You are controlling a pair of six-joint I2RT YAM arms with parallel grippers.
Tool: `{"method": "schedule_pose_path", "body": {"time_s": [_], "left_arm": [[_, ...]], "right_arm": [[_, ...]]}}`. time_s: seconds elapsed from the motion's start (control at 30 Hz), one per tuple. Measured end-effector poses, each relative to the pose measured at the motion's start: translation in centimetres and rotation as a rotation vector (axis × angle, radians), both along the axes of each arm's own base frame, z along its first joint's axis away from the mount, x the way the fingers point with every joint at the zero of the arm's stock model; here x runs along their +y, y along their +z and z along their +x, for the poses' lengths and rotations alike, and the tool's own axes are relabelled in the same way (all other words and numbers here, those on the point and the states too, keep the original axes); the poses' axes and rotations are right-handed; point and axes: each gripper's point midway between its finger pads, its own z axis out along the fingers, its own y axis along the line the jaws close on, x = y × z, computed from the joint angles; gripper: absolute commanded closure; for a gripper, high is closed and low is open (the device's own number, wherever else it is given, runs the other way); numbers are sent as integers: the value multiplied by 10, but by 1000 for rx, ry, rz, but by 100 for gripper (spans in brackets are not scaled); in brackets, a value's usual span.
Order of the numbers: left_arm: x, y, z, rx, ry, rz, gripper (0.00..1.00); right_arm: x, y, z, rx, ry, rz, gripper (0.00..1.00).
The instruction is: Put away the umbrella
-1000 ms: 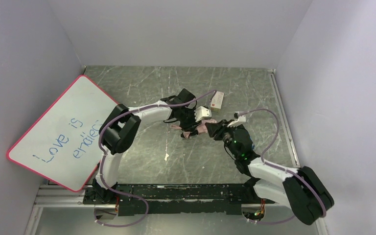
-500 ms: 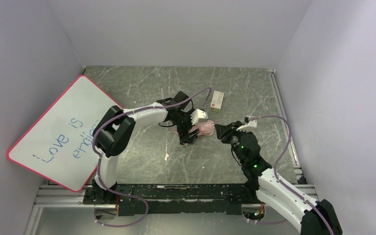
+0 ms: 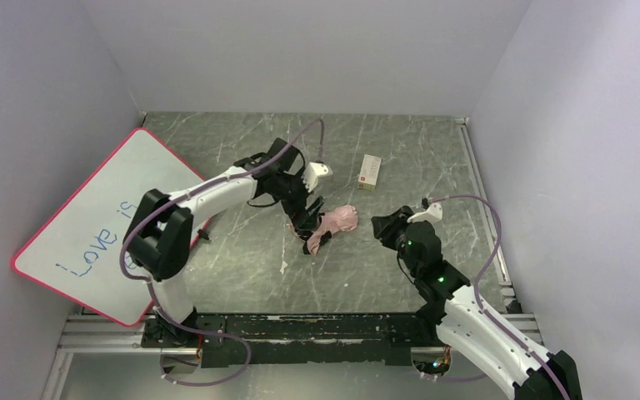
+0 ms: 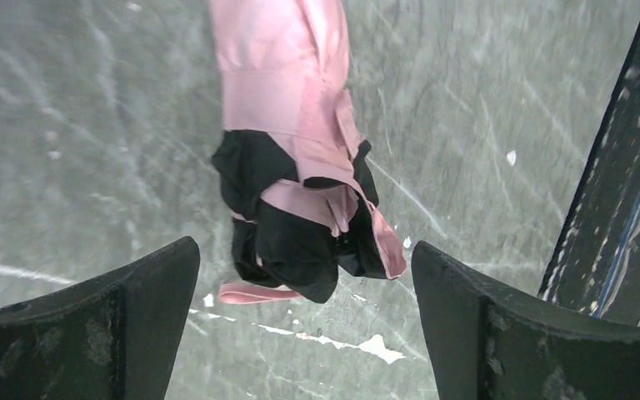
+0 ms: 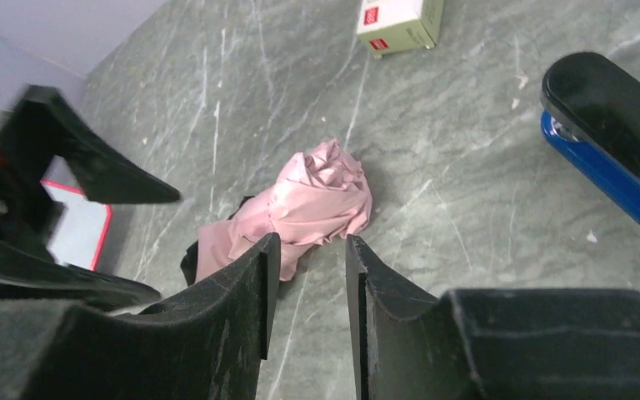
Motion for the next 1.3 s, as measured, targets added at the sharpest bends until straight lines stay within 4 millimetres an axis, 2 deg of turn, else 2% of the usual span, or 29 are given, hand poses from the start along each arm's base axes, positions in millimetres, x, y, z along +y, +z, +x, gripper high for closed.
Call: {"method": "schedule_pose_path", "body": {"time_s": [0.17,0.27,0.4,0.53,0.67,0.9,1.0,1.1,1.3], "left_arm": [[9,39,24,-50,140,-75,0],[17,48,46,-87,254,-84,0],[28,30,68,-83,379,-16,0],[33,-6,78,-54,453,80,0],[35,-36,76,-45,476,172,0],[19,-57,64,-95,456,271,0],[15,-62,55,-97,449,280,0],[20,-69,44,-92,454,295,0],[30,-69,15,-64,465,298,0]], "right_arm": [[-3,-12,-7,86,-22,2,63],[-3,-24,-11,142,-25,-1,66],[4,-45,-17,235,0,2,70],[13,-61,-21,304,33,12,72],[24,-75,-20,354,73,16,73],[42,-104,-19,454,135,7,75],[53,-106,-9,463,148,9,76],[64,-103,7,456,159,11,76],[81,-98,35,423,185,-8,76]]}}
